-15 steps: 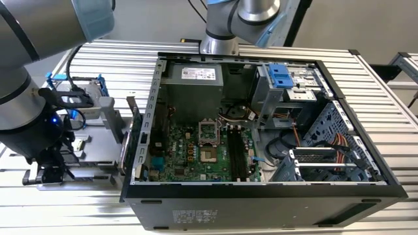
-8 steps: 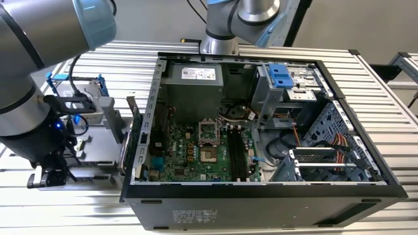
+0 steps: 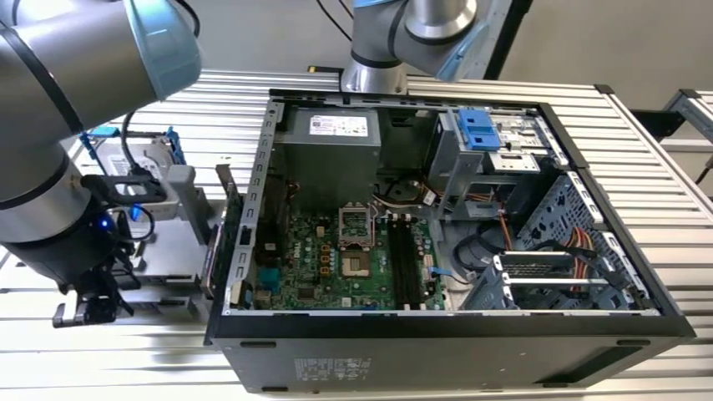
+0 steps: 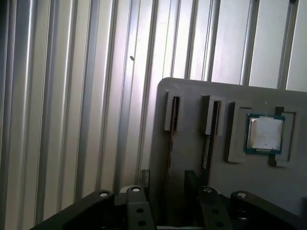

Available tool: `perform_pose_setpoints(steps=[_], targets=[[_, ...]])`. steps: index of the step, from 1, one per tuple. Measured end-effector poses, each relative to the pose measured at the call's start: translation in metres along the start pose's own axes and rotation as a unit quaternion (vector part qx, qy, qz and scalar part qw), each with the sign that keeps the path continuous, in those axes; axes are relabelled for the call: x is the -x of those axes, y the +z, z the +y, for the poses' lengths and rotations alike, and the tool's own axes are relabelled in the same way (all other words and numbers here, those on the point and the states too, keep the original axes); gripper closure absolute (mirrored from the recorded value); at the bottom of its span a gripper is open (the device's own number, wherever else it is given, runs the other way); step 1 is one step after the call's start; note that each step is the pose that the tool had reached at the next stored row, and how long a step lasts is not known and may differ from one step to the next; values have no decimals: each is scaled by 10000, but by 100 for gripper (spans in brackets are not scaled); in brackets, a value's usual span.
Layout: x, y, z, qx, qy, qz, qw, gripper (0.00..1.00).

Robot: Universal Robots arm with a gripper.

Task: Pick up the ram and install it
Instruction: 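Pick up the ram and move it above insertion slot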

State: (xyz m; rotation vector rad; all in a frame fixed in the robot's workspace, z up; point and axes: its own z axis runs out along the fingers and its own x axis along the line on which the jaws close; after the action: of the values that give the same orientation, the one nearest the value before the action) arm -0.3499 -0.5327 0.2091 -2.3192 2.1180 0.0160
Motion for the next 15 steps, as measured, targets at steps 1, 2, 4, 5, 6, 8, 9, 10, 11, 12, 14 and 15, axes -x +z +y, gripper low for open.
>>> perform_pose_setpoints(steps=[1,2,4,5,6,8,9,10,11,12,14,15], targets=[[1,17,9,-1,0,2,10000,0],[1,35,18,-2,0,5,10000,0],[2,72,27,0,0,14,10000,0],[2,89,29,-1,0,15,10000,0],[2,108,31,-1,-1,16,10000,0],[2,139,35,-2,0,17,10000,0],[2,156,37,-2,0,18,10000,0],[2,171,39,-1,0,21,10000,0],[2,171,39,-1,0,21,10000,0],[2,171,39,-1,0,22,10000,0],[2,176,39,-2,0,21,10000,0],[2,177,39,-2,0,21,10000,0]])
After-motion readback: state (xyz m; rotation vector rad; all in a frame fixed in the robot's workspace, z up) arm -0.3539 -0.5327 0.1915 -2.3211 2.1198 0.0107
